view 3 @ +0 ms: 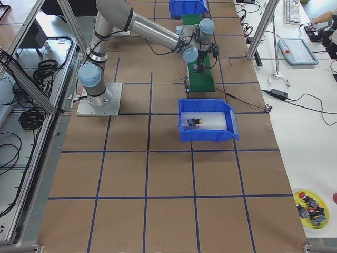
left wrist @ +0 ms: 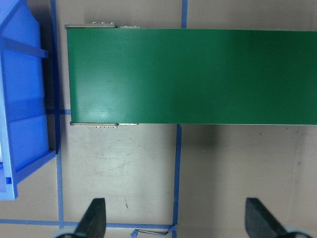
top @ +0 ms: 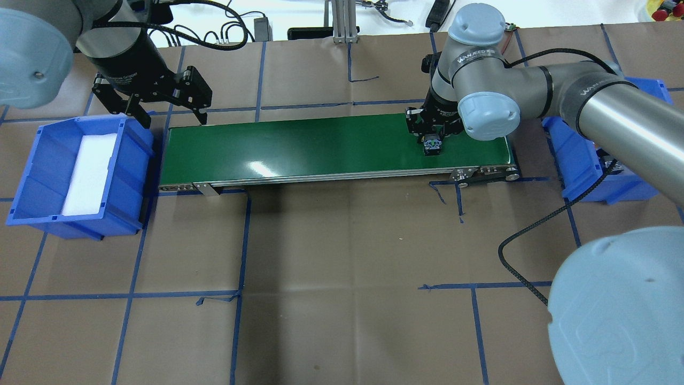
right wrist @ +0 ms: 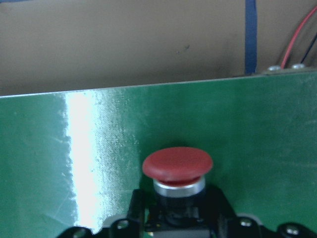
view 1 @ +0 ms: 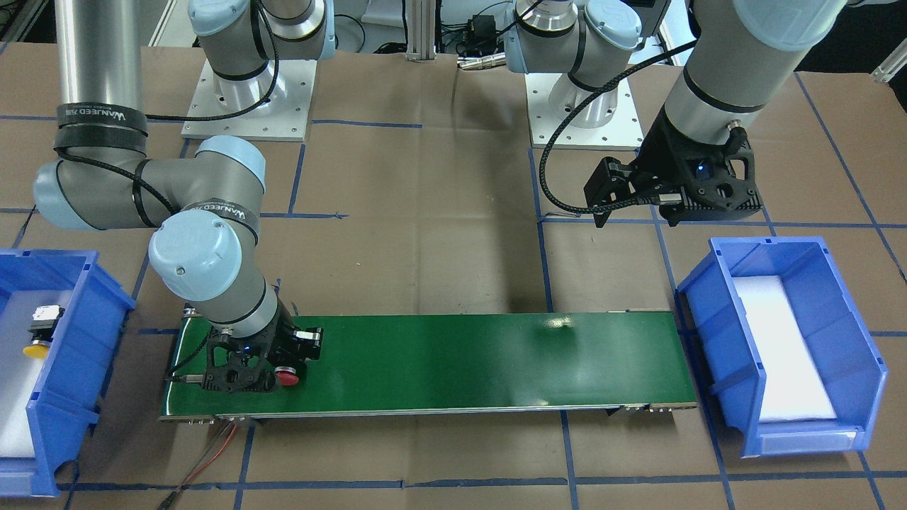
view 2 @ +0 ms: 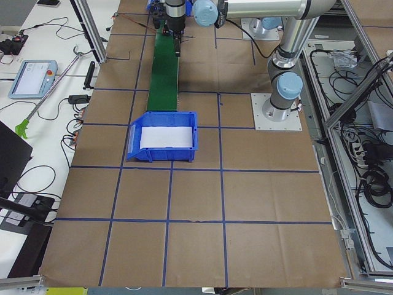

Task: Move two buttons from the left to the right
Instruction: 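Grasp the red button with the right gripper and lift it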

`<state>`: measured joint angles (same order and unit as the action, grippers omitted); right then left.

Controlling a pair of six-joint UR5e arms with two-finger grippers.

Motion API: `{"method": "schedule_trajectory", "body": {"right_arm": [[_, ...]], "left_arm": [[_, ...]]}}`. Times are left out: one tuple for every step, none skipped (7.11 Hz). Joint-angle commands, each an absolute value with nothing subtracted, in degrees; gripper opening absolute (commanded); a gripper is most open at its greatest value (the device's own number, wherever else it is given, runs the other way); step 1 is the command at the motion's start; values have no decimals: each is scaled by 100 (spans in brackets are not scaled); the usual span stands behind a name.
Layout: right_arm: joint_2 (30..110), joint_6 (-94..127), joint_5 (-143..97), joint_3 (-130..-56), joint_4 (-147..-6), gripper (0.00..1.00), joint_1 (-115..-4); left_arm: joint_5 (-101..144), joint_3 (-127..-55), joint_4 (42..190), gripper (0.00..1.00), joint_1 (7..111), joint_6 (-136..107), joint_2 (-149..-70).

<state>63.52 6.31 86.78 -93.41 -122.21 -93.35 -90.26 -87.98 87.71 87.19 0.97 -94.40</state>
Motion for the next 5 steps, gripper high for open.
{"method": "schedule_trajectory", "body": {"right_arm": [[6634, 423, 9043, -9316, -12173, 4, -9133], [6949, 413, 9035, -9308, -11825, 4, -8827], [7370, 169, 9009, -9299, -11404, 4, -8311], [7574, -738, 8957, -9186, -11121, 4, -7592], [7524, -1687, 8956, -8897, -10953, 5, -7054]], "left_arm": [[-9026, -8798, 8771, 100, 8719, 97, -9439], [-9026, -8798, 8771, 100, 8719, 97, -9439], [-9026, -8798, 8771, 100, 8719, 97, -9439], [-9026, -8798, 8771, 100, 8719, 97, -9439], [-9026, -8798, 8771, 100, 8719, 97, -9439]]}}
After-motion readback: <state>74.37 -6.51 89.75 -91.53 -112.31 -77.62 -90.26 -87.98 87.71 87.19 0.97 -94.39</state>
